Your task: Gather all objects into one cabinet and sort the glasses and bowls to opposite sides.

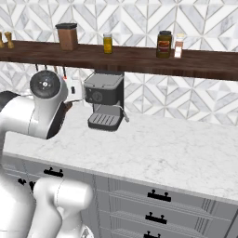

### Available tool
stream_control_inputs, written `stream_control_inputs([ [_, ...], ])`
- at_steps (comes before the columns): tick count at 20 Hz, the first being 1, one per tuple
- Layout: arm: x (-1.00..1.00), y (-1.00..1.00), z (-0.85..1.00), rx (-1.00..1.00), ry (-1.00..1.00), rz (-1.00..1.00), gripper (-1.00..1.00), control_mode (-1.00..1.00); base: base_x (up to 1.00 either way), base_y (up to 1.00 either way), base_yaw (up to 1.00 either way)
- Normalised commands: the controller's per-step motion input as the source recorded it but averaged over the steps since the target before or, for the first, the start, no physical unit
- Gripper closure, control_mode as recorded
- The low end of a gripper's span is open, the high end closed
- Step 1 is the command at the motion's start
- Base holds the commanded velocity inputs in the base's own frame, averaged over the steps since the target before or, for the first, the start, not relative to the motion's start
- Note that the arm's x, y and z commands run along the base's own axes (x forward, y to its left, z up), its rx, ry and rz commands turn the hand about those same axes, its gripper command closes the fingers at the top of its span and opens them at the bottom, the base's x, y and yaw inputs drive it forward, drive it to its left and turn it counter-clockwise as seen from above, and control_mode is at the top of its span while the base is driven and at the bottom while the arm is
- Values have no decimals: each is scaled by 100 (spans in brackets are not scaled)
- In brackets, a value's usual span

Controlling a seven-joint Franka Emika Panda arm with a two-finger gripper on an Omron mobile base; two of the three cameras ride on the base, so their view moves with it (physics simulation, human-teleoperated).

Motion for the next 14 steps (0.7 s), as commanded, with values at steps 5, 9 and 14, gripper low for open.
stream_control_inputs([
  [5, -25, 0, -15, 0, 7, -3, 100, 100, 0, 0, 0],
  [9, 0, 0, 0, 0, 0, 0, 100, 100, -32, 0, -1],
  [14, 0, 0, 0, 0, 0, 0, 100, 100, -92, 52, -22],
])
